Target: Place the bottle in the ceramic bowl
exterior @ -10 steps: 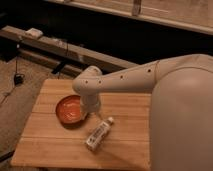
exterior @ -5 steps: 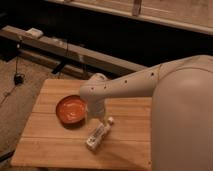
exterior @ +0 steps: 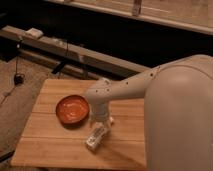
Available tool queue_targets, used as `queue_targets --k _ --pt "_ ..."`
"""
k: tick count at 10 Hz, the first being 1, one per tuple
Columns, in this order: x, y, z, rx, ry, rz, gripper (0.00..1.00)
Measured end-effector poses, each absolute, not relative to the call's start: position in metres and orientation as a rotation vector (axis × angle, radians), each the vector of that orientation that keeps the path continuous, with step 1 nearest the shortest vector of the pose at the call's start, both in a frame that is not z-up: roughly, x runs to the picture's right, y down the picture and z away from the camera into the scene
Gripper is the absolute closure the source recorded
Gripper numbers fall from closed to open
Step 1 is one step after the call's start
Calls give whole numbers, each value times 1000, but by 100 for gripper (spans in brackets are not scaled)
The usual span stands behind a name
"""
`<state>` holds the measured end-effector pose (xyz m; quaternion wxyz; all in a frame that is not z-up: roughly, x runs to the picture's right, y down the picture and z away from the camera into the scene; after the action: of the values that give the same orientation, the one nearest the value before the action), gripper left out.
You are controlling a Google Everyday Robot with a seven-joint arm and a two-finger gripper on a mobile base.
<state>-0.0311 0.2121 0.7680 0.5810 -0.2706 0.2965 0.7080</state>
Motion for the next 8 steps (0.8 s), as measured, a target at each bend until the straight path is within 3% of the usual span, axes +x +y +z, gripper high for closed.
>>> queue_targets --k 8 --pt "-27 231 788 -669 723 1664 35"
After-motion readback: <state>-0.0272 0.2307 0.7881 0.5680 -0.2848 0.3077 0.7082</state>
